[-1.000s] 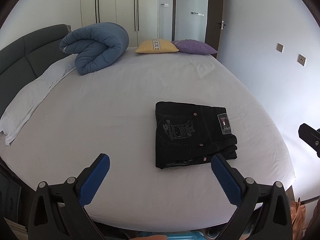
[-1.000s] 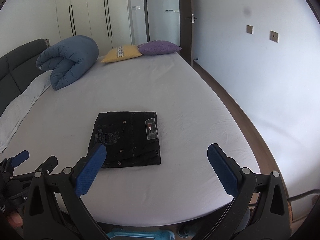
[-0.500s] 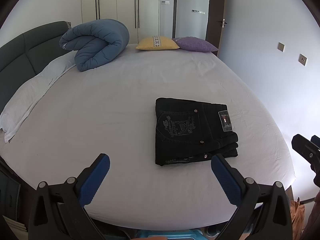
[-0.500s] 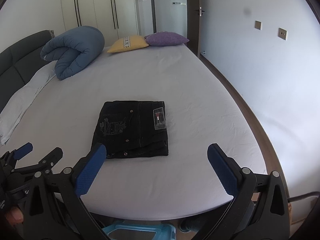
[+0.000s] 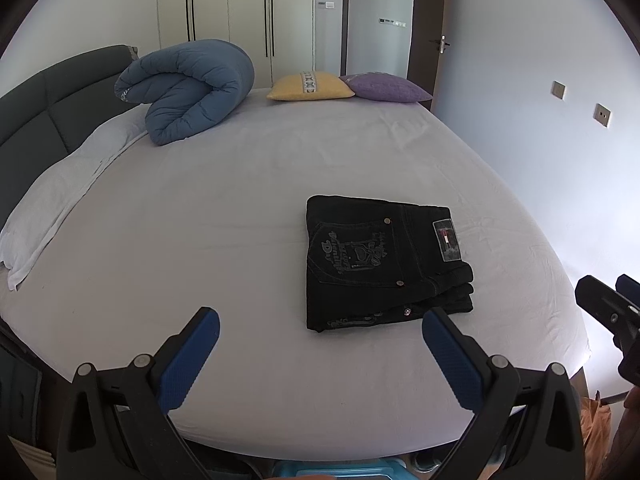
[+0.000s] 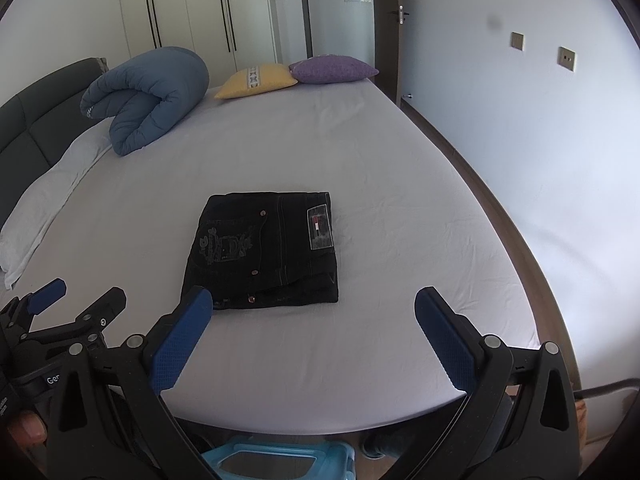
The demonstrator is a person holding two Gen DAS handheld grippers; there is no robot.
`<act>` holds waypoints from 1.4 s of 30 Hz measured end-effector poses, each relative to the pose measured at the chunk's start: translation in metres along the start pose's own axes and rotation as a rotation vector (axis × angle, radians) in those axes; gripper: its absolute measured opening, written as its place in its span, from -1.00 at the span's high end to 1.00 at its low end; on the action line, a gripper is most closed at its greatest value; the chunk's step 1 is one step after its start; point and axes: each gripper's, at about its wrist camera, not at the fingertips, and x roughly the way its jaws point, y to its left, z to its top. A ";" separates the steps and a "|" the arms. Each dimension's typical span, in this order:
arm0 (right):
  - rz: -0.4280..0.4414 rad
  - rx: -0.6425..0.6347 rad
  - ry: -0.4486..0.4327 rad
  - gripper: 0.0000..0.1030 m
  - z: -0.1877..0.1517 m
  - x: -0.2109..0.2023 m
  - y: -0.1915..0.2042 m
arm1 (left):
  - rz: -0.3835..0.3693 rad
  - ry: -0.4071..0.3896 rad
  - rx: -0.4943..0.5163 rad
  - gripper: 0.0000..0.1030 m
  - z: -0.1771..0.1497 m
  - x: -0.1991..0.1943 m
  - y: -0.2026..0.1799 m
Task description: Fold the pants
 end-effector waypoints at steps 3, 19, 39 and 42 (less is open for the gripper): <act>-0.001 0.000 0.000 -1.00 0.000 0.000 0.000 | -0.001 0.000 -0.001 -1.00 0.000 0.000 0.000; 0.002 -0.007 0.009 -1.00 -0.008 0.004 0.005 | -0.006 0.011 -0.003 -1.00 -0.001 0.004 0.003; 0.008 -0.010 0.019 -1.00 -0.010 0.006 0.007 | -0.017 0.022 -0.001 -1.00 -0.004 0.005 0.001; 0.011 -0.010 0.020 -1.00 -0.011 0.008 0.007 | -0.017 0.023 0.000 -1.00 -0.005 0.005 0.001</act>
